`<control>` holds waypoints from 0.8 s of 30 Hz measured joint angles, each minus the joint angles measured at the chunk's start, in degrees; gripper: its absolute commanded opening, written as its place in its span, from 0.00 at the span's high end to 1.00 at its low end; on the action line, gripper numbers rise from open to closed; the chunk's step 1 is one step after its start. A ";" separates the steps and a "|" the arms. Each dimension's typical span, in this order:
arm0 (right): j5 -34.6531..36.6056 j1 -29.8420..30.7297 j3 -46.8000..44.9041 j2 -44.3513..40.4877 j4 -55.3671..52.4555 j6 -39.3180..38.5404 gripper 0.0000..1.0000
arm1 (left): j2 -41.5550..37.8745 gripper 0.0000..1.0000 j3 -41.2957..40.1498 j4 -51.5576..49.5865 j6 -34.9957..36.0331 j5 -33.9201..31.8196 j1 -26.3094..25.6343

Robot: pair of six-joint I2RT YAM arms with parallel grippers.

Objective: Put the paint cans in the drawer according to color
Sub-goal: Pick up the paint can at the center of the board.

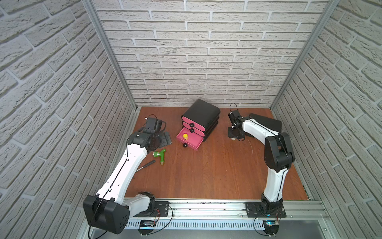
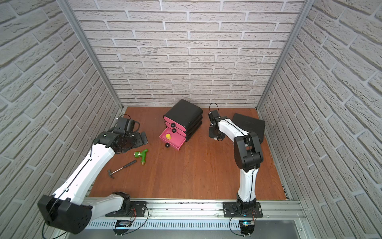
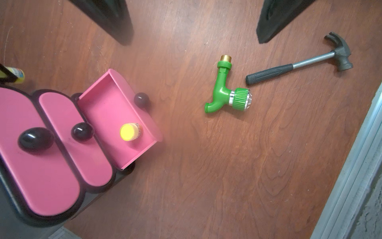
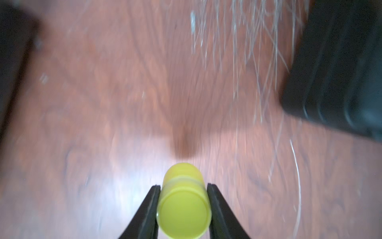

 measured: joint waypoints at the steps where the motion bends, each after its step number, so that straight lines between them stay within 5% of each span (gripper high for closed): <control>1: -0.39 1.05 -1.84 -2.56 0.00 -0.39 0.70 | 0.17 0.02 -0.20 0.37 0.22 0.72 0.59; 13: -4.70 19.45 -9.46 -15.17 -0.20 -5.07 0.70 | -3.10 0.02 -6.12 3.58 0.92 11.93 7.76; 24: -4.09 29.49 -0.17 -9.53 0.83 -13.11 0.70 | -4.35 0.02 -6.32 4.33 0.68 16.96 11.34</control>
